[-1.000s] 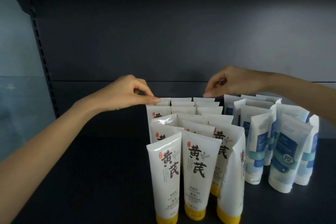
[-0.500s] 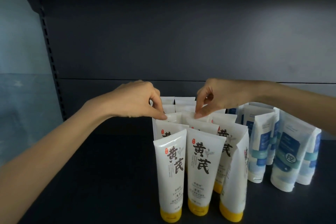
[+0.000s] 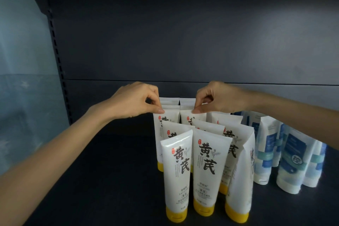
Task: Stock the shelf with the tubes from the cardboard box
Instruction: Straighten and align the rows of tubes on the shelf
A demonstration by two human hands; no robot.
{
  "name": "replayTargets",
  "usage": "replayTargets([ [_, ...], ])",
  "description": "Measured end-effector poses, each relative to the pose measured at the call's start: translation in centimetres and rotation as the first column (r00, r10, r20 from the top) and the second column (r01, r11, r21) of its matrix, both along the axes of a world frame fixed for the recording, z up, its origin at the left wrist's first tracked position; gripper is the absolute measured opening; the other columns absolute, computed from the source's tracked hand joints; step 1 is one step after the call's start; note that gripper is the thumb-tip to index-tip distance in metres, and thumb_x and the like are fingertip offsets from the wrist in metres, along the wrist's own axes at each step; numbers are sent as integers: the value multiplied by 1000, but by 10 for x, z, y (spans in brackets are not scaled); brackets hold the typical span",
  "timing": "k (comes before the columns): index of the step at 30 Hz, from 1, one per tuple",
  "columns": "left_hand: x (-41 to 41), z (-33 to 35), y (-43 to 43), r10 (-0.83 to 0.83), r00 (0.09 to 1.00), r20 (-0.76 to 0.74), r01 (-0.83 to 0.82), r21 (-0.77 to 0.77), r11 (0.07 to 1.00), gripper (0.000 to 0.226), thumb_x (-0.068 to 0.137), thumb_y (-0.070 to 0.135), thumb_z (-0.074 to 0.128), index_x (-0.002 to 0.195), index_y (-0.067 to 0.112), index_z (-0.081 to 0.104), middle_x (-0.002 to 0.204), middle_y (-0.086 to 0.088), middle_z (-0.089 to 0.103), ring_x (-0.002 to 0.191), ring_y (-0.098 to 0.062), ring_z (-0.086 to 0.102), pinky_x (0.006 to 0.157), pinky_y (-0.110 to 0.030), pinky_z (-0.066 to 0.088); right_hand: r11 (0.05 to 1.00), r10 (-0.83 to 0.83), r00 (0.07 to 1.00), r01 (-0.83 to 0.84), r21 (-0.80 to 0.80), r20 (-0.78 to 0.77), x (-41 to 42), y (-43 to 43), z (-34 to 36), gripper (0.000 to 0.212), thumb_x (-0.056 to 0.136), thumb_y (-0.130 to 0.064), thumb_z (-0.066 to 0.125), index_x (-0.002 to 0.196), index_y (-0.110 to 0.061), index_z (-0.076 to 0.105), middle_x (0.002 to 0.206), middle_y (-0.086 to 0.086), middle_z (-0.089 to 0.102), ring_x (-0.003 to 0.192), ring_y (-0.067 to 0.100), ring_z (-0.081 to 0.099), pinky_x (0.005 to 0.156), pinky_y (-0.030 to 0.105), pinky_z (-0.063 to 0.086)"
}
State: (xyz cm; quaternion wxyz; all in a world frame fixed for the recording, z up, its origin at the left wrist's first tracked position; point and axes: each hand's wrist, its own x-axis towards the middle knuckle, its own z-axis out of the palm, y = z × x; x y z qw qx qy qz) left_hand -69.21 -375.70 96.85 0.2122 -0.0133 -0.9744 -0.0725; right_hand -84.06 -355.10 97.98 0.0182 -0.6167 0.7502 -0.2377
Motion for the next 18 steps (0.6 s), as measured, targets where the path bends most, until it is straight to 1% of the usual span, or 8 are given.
replayTargets([
  [2,-1,-2,-3,-10,1000,-12,10,41,999,12,77,45,70,75,34,74,77,23,57,67,11,49,58,-22,28,1000,-7,1000,7,-20,1,-1,0,-3,13,80,-21,74,69,-26,70,63,-13,62,55,0,47,55,10,37],
  [5,-2,-6,-4,-43,999,-29,46,116,992,9,76,42,72,74,33,74,77,18,59,62,8,48,59,-23,29,1000,-6,999,7,-18,37,-2,2,-3,7,79,-24,74,74,-19,74,70,2,65,57,4,47,55,13,39],
  [7,-2,-7,-4,-64,997,-30,69,180,981,11,74,41,73,75,30,75,79,15,60,60,5,48,59,-21,31,1000,-6,999,6,-1,52,-3,3,-2,15,77,-31,74,78,-17,75,76,10,67,59,10,50,56,16,41],
  [9,-1,-8,-5,-99,995,-8,98,249,963,16,71,44,72,76,29,75,80,12,61,59,4,47,58,-15,33,1000,-14,999,14,7,52,-2,5,-2,20,73,-38,73,77,-19,75,78,10,68,61,11,52,58,18,42],
  [12,0,-8,-5,-146,989,18,133,317,939,25,63,52,69,75,32,75,80,12,61,59,3,47,56,-13,37,1000,-22,996,22,-5,84,-1,7,-4,13,76,-33,75,74,-21,75,75,3,67,59,1,51,56,11,40],
  [15,-2,-12,-3,-135,991,16,124,303,945,29,60,58,66,73,34,74,79,14,61,60,3,47,56,-15,37,999,-32,996,32,-8,84,0,9,-6,13,78,-32,74,75,-19,75,76,2,67,61,1,52,57,10,41],
  [18,-5,-14,-1,-134,991,-16,133,294,947,28,61,58,66,71,33,74,78,19,60,61,3,48,57,-12,38,999,-37,995,38,-14,91,1,11,-6,11,78,-32,74,74,-22,75,78,3,68,64,7,54,59,13,43],
])
